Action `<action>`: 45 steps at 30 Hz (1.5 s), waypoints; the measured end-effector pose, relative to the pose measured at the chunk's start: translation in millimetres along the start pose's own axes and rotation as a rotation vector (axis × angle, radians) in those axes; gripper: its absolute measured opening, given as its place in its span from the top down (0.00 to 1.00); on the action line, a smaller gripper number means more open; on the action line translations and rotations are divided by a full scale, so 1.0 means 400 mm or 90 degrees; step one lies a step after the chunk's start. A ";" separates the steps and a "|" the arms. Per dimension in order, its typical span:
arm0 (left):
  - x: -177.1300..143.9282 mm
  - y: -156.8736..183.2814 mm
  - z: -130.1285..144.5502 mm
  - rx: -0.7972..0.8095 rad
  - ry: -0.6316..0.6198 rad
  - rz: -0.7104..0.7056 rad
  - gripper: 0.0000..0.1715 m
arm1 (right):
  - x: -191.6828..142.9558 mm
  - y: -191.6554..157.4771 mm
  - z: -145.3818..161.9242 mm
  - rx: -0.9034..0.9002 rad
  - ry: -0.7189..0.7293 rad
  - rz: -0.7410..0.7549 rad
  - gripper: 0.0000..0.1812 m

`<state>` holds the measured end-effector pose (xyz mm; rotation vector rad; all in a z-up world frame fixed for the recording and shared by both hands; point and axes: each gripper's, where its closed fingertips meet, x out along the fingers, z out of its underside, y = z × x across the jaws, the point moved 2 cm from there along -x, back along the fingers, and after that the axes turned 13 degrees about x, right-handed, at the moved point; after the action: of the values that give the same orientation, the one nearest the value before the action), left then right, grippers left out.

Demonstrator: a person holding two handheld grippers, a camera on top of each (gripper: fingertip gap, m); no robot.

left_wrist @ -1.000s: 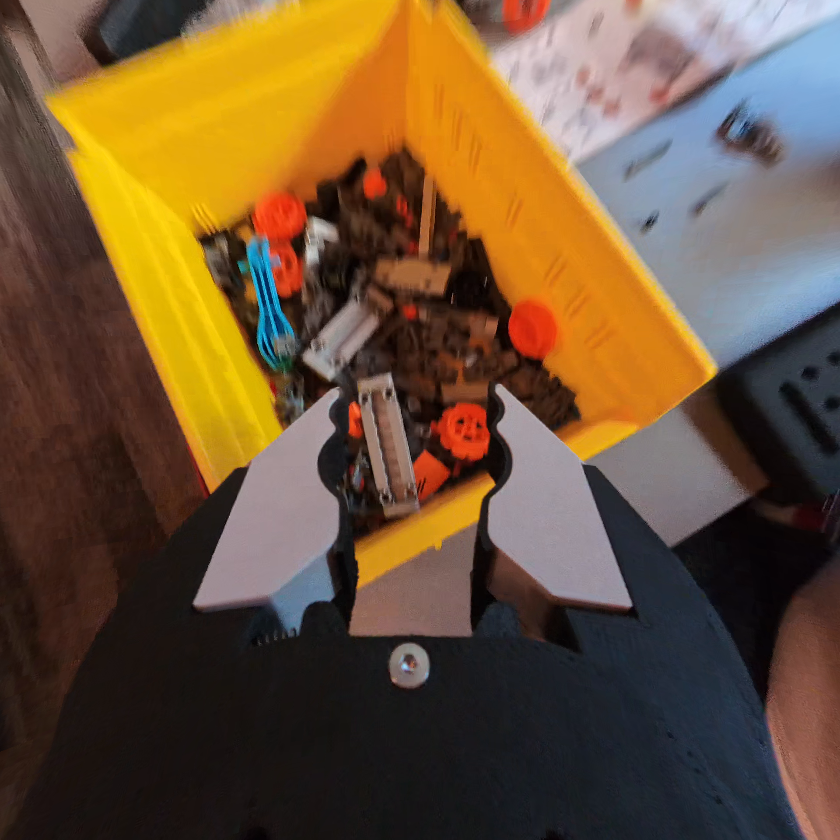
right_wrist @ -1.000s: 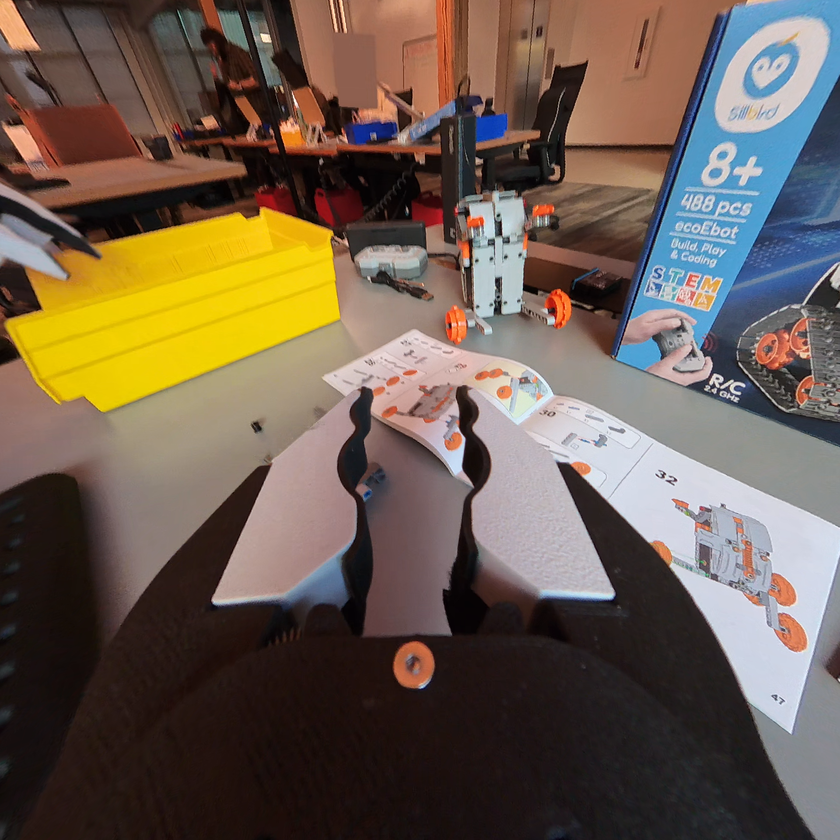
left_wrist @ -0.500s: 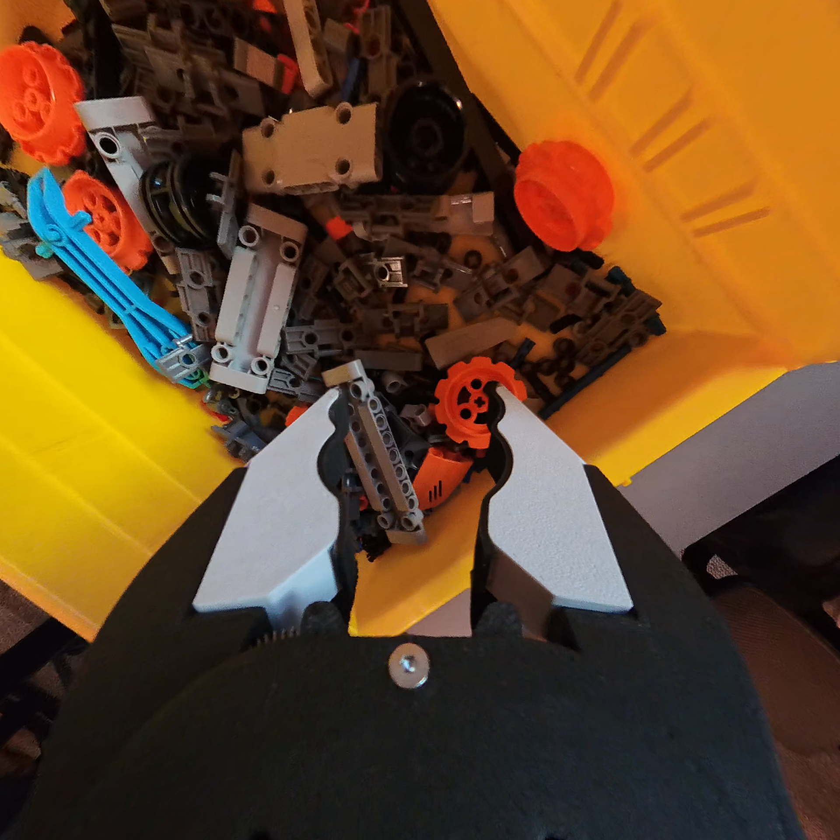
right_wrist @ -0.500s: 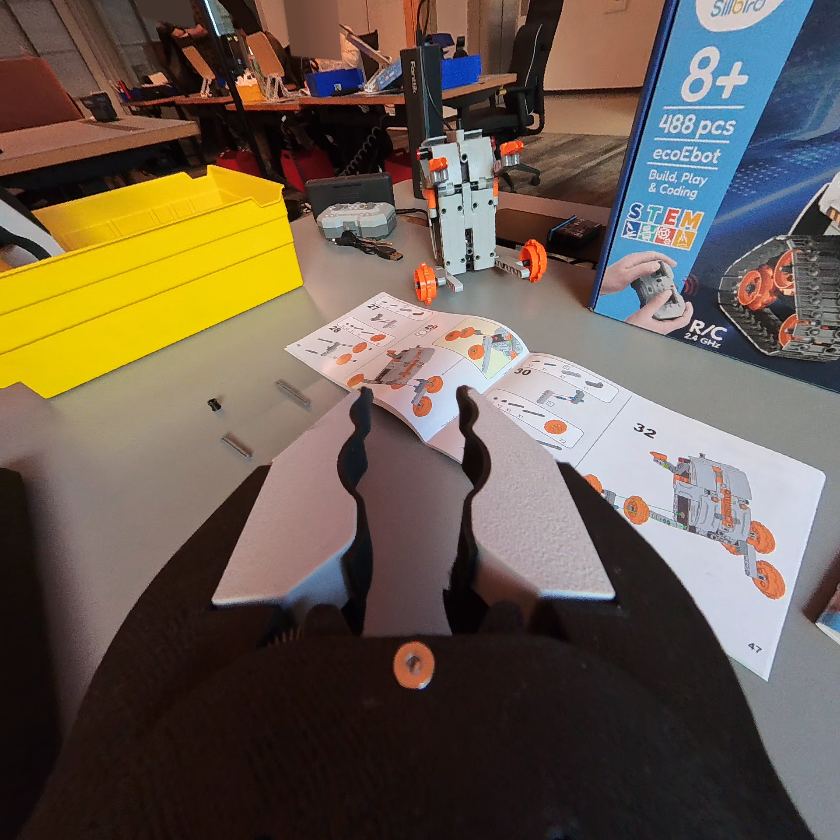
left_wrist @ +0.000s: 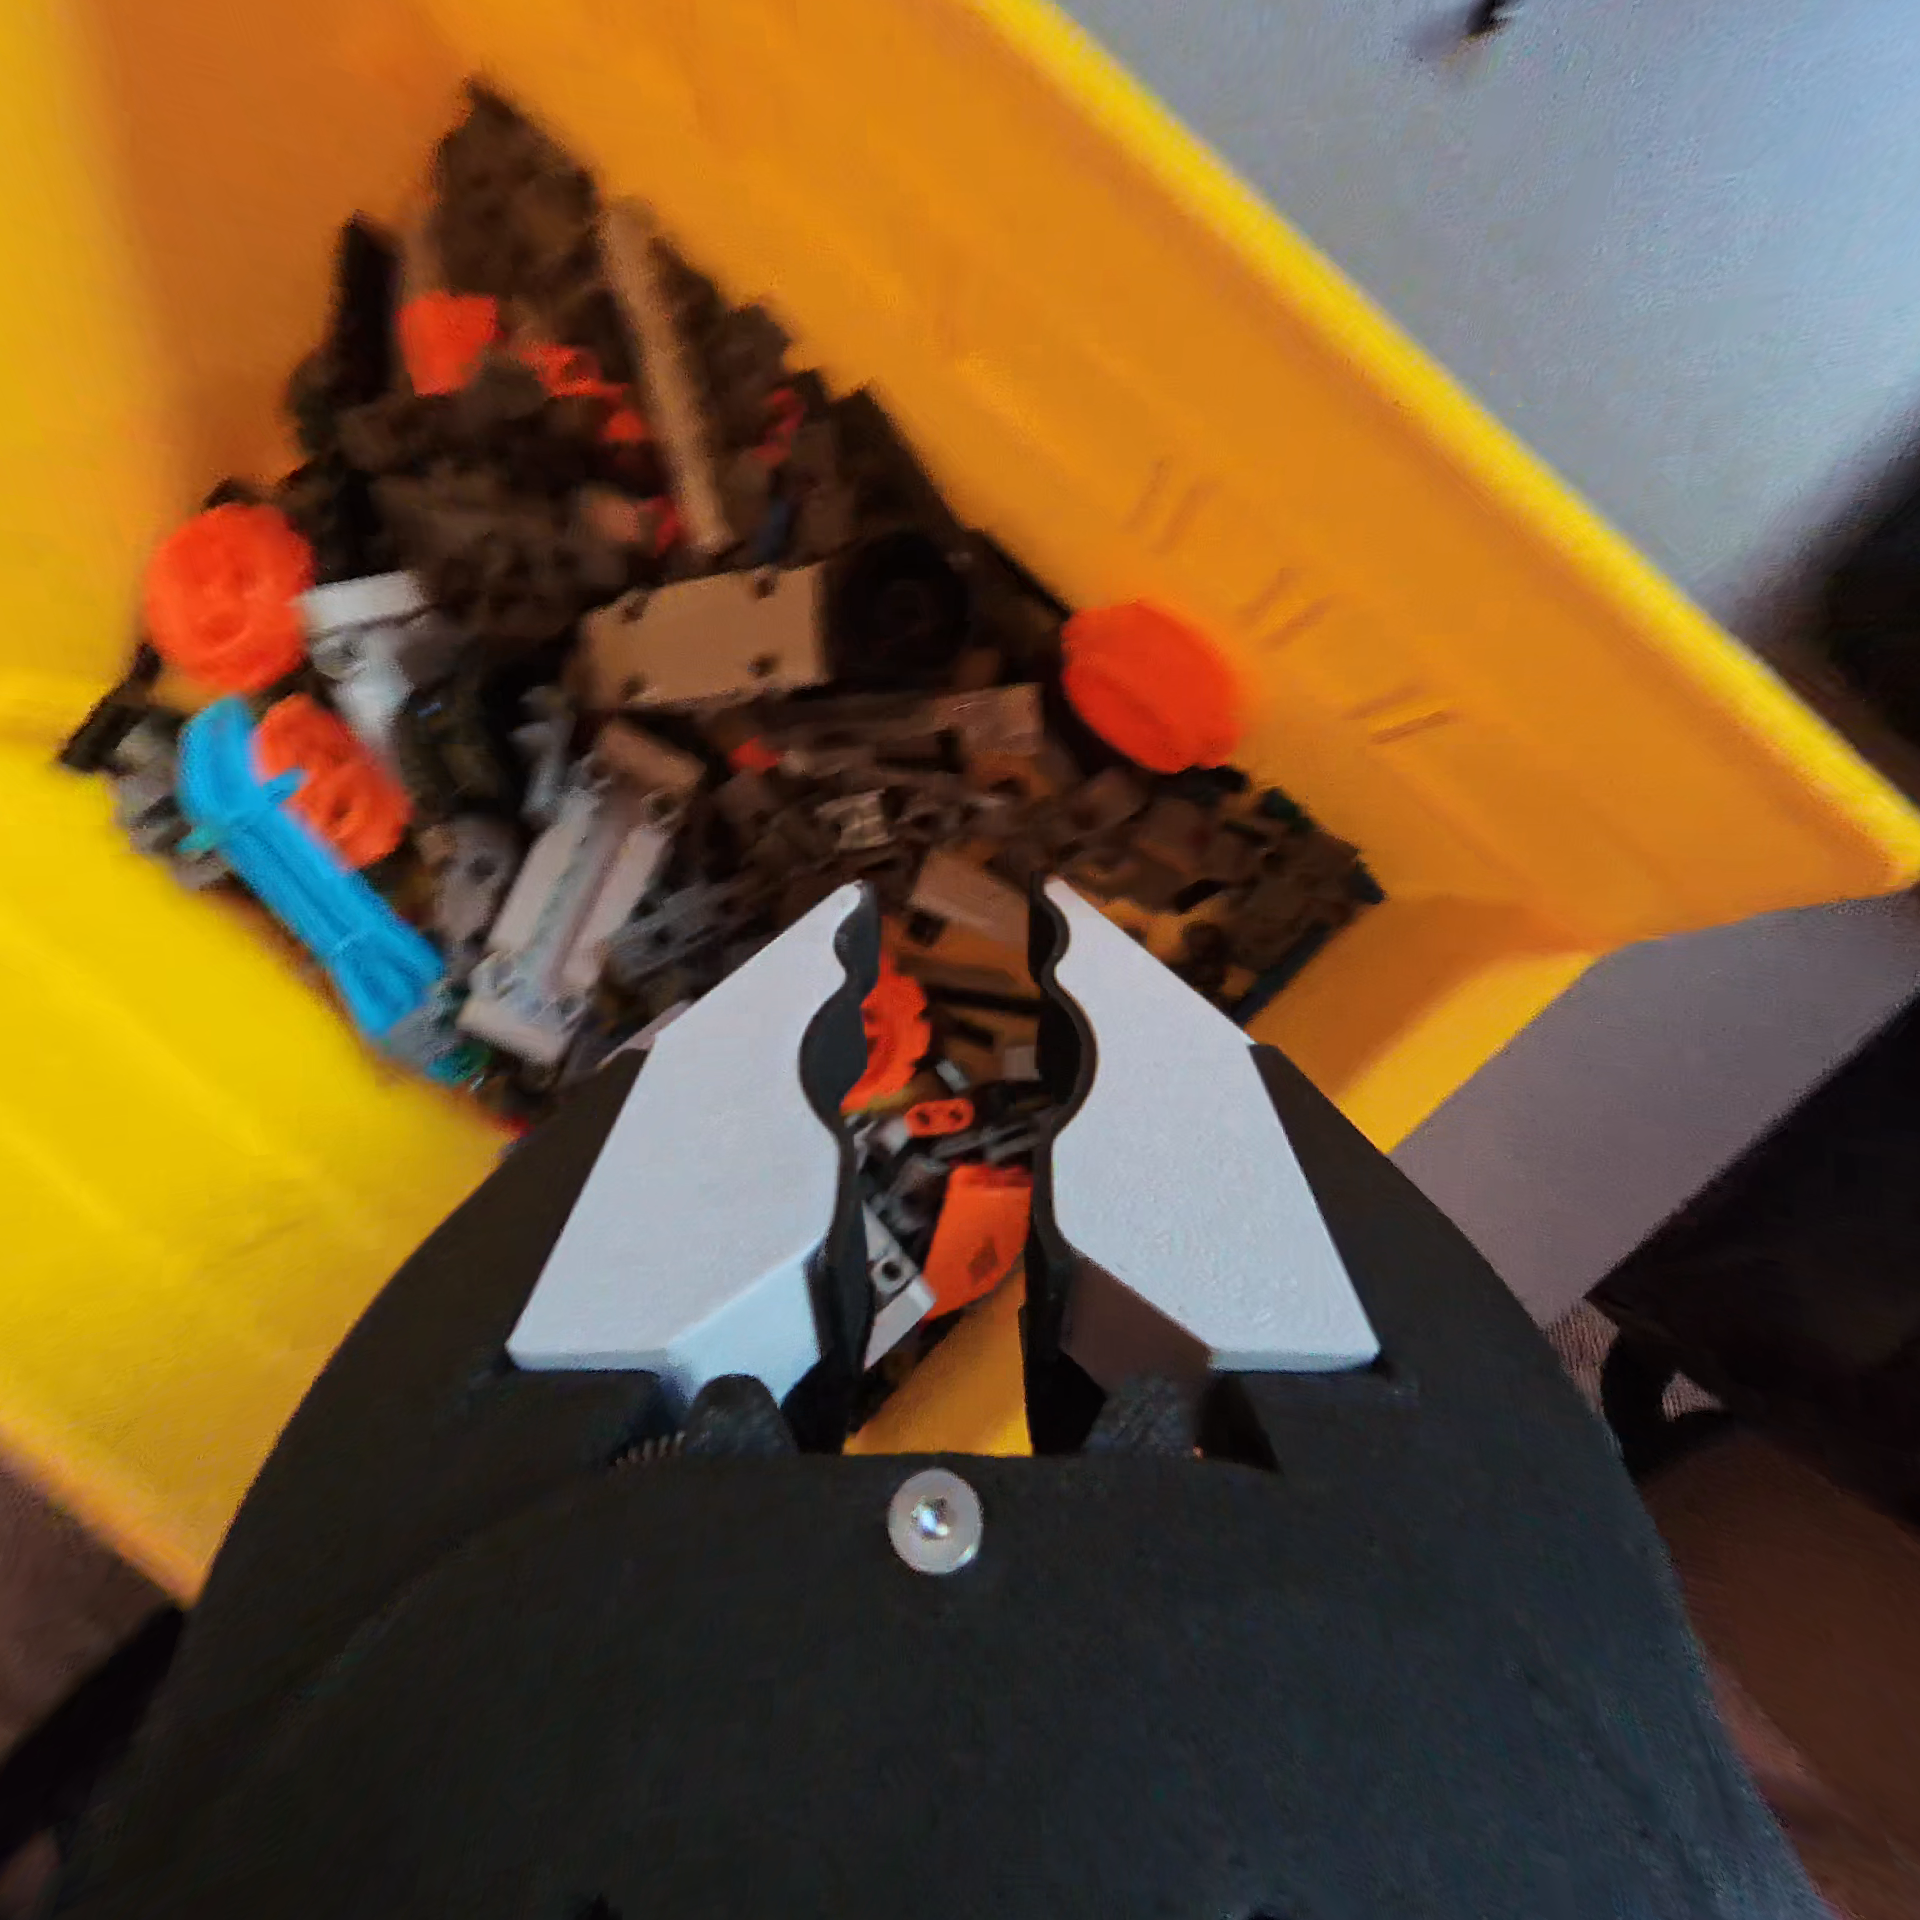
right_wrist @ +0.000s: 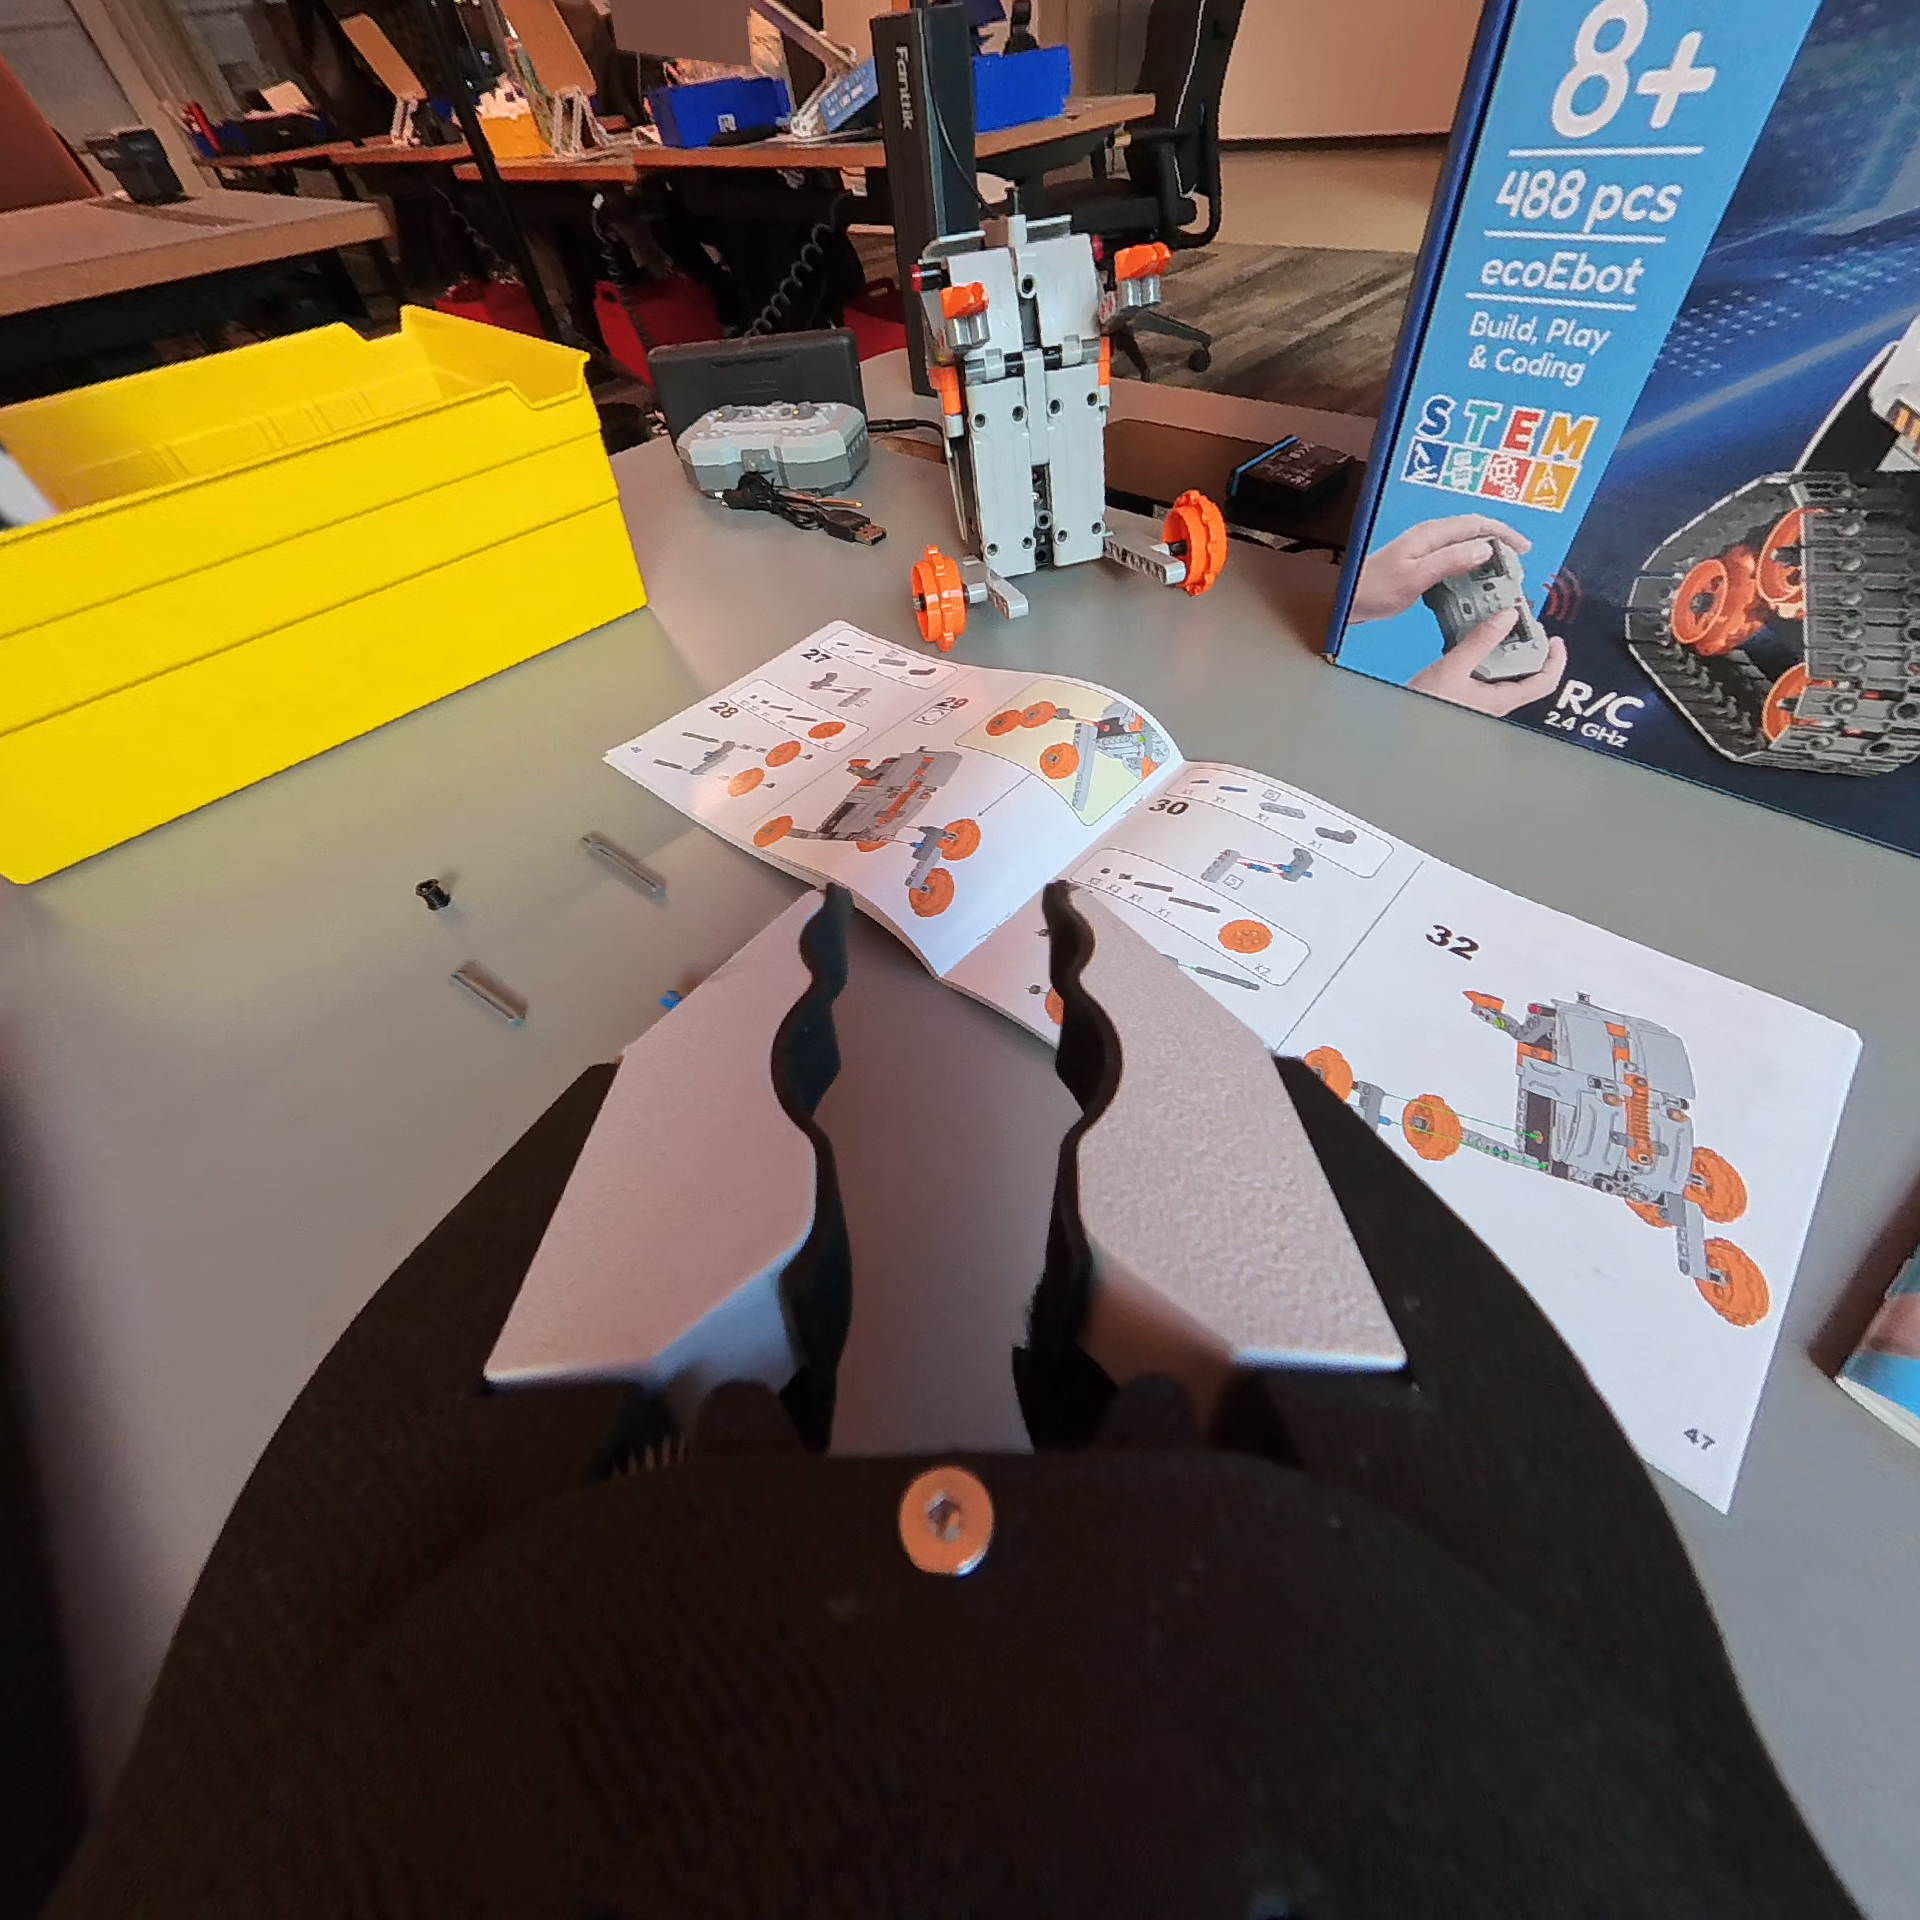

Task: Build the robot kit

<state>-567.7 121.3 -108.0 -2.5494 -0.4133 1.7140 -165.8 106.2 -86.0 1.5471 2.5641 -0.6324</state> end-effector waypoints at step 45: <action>0.068 -0.163 0.035 0.021 -0.162 -0.151 0.77 | 0.003 -0.001 0.009 -0.038 -0.019 0.018 0.80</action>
<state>-583.7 189.2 -126.0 -2.1620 -0.6641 1.9351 -167.3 105.4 -89.6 1.5402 2.5108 -0.5655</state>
